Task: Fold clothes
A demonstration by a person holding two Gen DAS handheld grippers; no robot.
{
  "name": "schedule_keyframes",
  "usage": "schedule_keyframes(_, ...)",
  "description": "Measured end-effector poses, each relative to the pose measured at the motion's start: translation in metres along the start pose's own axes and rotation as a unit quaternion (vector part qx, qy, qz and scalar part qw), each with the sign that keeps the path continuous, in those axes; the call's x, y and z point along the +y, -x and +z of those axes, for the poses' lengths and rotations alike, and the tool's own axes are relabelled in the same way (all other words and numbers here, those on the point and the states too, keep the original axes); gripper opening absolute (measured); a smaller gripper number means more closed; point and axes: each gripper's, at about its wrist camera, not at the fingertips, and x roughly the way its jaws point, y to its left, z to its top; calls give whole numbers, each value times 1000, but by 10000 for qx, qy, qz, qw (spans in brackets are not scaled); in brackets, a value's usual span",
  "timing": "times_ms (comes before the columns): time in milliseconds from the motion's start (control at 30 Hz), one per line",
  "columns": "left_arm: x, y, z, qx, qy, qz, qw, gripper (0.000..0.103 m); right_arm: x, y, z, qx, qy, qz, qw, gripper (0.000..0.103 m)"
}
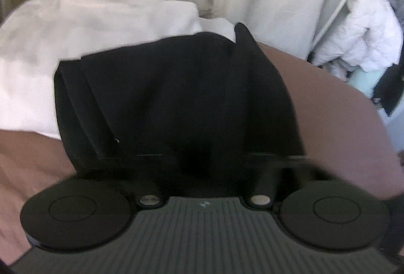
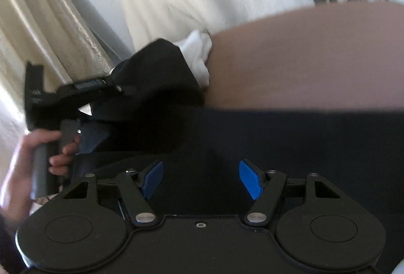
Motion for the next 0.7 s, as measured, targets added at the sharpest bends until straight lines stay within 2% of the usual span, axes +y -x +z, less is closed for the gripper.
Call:
schedule_keyframes(67,-9,15,-3,-159,-127,-154,9997,4,-8,1,-5,217,-203,379,9988,74)
schedule_keyframes(133,-36,45,-6,-657,-785,-144,9946,4,-3,4,-15,676,-144,1456,9869,71)
schedule_keyframes(167,-45,58,-9,-797,-961,-324,9916,4,10,5,-23,936,231,1637,9818,71)
schedule_keyframes(233,-66,86,-18,-971,-1201,-933,9836,4,38,7,-39,1405,1046,1907,9659,71)
schedule_keyframes(267,-73,95,-25,-1000,-1291,-1185,9794,4,51,9,-47,1493,1603,1804,9589,71)
schedule_keyframes(300,-82,103,-37,-961,-1398,-1461,9746,4,57,12,-52,1573,1883,1807,9524,71)
schedule_keyframes(367,-97,114,-61,-743,-1577,-1841,9673,4,52,19,-51,1630,1738,1961,9512,71)
schedule_keyframes(433,-108,109,-86,-332,-1620,-1822,9693,4,26,36,-39,1202,1119,1758,9706,68)
schedule_keyframes(500,-115,110,-105,-241,-1776,-1764,9679,4,-8,67,-29,452,312,1451,9879,69)
schedule_keyframes(533,-119,113,-114,-255,-1907,-1746,9657,4,-27,86,-26,-4,-141,1301,9914,70)
schedule_keyframes(600,-128,120,-133,-277,-2164,-1717,9607,4,-62,121,-20,-809,-961,1054,9865,71)
schedule_keyframes(667,-140,124,-149,-234,-2359,-1796,9547,4,-71,137,-6,-839,-956,1096,9858,71)
schedule_keyframes(700,-145,126,-159,-135,-2398,-1909,9518,4,-66,143,5,-825,-701,908,9900,71)
